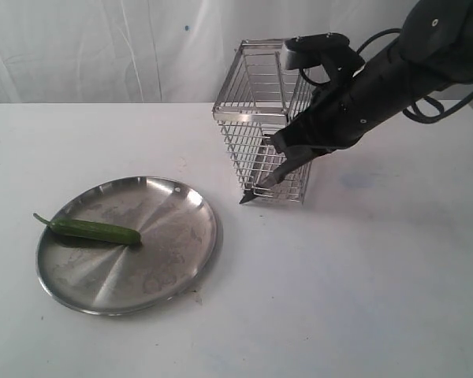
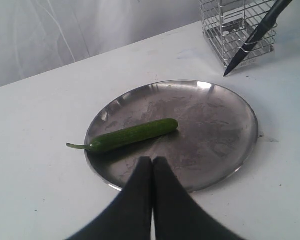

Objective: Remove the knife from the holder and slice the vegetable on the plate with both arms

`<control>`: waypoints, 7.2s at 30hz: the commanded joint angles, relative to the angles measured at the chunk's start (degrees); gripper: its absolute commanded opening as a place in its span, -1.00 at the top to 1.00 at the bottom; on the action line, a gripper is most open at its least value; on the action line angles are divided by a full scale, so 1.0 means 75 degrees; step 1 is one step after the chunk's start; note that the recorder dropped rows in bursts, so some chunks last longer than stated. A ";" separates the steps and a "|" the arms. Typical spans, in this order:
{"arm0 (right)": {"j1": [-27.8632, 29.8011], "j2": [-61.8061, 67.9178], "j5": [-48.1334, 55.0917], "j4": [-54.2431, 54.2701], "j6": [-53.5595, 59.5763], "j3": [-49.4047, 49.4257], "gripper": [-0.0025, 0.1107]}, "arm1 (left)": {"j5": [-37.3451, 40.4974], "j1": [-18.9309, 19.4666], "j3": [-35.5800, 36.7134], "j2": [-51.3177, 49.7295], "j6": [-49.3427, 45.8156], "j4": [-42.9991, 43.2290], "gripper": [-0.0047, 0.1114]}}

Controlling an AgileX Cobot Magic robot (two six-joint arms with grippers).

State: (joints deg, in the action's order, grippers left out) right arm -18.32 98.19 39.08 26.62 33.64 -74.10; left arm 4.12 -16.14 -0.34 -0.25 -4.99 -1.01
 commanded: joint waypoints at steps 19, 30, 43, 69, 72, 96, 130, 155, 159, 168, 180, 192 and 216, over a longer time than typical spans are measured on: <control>0.0017 -0.0507 0.0206 0.0302 -0.2466 -0.0083 0.96 | 0.0021 0.0009 0.0045 0.0033 0.0020 -0.0028 0.92; 0.0017 -0.0504 0.0261 0.0322 -0.2489 0.0331 0.96 | 0.0021 0.0009 0.0045 0.0033 0.0020 -0.0028 0.92; 0.0112 -0.0504 0.0684 0.0274 -0.2609 0.0385 0.11 | 0.0021 0.0009 0.0045 0.0033 0.0020 -0.0028 0.92; 0.0471 -0.1159 0.0344 0.0984 -0.3025 0.1512 0.12 | 0.0021 0.0009 0.0045 0.0033 0.0005 -0.0028 0.92; 0.0471 -0.1126 0.0324 0.0984 -0.3025 0.1512 0.21 | 0.0021 0.0009 0.0045 0.0033 0.0005 -0.0028 0.92; 0.0471 -0.1633 -0.0316 0.0802 -0.1687 0.1512 0.86 | 0.0021 0.0009 0.0045 0.0033 0.0005 -0.0028 0.92; 0.0471 -0.3431 -0.0164 0.0487 -0.1047 0.1105 0.96 | 0.0021 0.0009 0.0045 0.0033 0.0019 -0.0028 0.92; -0.4216 -0.5507 -0.6435 -0.0298 -0.0110 0.5182 0.96 | 0.0021 0.0009 0.0045 0.0033 0.0006 -0.0028 0.92; -0.4860 -0.4579 -0.7249 -0.0163 0.0414 0.5182 0.96 | 0.0021 0.0009 0.0045 0.0033 0.0006 -0.0028 0.92; -0.6056 -0.2612 -1.0247 0.2200 0.2287 0.5168 0.96 | 0.0021 0.0009 0.0045 0.0033 0.0006 -0.0028 0.92; -0.7597 -0.1415 -1.2310 0.4215 0.2751 0.4751 0.96 | 0.0021 0.0009 0.0045 0.0033 0.0006 -0.0028 0.92; -0.8252 -0.0346 -1.2835 0.4682 0.2194 0.4067 0.96 | 0.0021 0.0009 0.0045 0.0033 0.0006 -0.0028 0.92; -0.8252 -0.2411 -1.3350 0.6291 0.2652 0.4985 0.96 | 0.0021 0.0009 0.0045 0.0033 0.0006 -0.0028 0.92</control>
State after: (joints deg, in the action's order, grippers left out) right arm -79.95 83.85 -61.35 72.22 50.06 -37.03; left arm 4.12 -16.14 -0.34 -0.25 -4.99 -1.01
